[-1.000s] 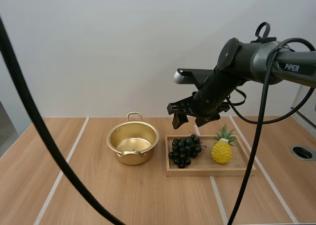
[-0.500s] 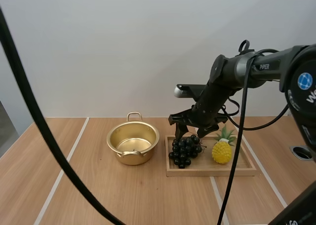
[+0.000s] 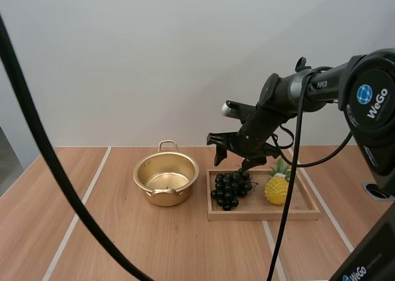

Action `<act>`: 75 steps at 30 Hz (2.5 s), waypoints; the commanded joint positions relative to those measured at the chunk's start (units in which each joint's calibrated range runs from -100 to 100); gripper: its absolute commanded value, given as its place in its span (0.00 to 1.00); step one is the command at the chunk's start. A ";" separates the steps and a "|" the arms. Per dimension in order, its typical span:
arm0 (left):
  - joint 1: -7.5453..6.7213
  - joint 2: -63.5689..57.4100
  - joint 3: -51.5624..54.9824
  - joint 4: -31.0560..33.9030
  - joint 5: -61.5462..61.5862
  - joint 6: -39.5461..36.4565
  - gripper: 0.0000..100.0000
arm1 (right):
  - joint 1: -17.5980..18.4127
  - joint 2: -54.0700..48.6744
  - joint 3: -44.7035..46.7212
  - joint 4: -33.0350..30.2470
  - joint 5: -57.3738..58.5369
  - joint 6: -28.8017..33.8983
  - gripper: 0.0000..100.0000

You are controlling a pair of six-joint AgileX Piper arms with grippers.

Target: Open the pot, put the grape inside, and close it

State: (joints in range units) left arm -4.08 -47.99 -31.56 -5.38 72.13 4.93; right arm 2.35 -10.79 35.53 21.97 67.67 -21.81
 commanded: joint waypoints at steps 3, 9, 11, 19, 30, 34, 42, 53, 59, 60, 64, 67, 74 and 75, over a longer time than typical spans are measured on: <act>-0.13 0.37 -0.35 0.03 -0.64 0.78 0.00 | 0.10 -0.38 0.17 -0.01 -0.81 1.41 1.00; -0.13 0.37 -0.35 0.03 -0.26 0.87 0.00 | 0.10 -0.38 0.28 -1.25 -0.56 2.00 1.00; -0.13 0.37 -0.35 0.03 -0.28 1.36 0.00 | 0.10 0.35 0.28 -2.42 -0.78 2.92 1.00; -0.13 0.65 -0.35 0.03 0.06 1.50 0.00 | 0.10 4.71 0.28 -4.70 -3.76 3.02 1.00; -0.13 1.52 -0.35 0.03 2.78 1.50 0.00 | 0.10 11.67 0.28 -4.88 -4.94 2.78 1.00; -0.13 1.71 -0.35 0.03 2.79 1.50 0.00 | 0.10 14.47 0.28 -4.77 -5.81 1.69 1.00; -0.13 2.27 -0.35 0.03 2.79 1.50 0.00 | 0.10 16.84 0.28 -4.89 -9.13 -1.00 1.00; -0.13 2.25 -0.35 -0.07 2.79 1.50 0.00 | 0.10 16.89 0.28 -6.01 -11.18 -2.08 1.00; -0.13 2.25 -0.35 -0.07 2.79 1.50 0.00 | 0.10 17.40 0.28 -9.61 -14.76 -2.08 1.00; -0.13 2.25 -0.35 -0.07 2.79 1.50 0.00 | 0.10 17.40 0.28 -9.68 -15.16 -2.08 1.00; -0.13 2.25 -0.35 -0.07 2.79 1.50 0.00 | 0.53 17.40 0.28 -9.82 -15.70 -2.08 1.00; -0.13 2.25 -0.35 -0.07 2.79 1.50 0.00 | 1.18 17.40 0.28 -9.82 -15.64 -2.08 1.00; -0.13 2.25 -0.35 -0.07 2.79 1.50 0.00 | 1.76 17.40 0.28 -9.53 -14.80 -1.98 0.00; -0.13 2.25 -0.35 -0.07 2.79 1.50 0.00 | 1.76 17.40 0.28 -9.53 -14.80 -1.98 0.00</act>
State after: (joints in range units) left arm -4.08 -46.02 -31.56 -5.38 75.49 6.33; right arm 3.86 4.90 34.91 13.00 55.90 -23.26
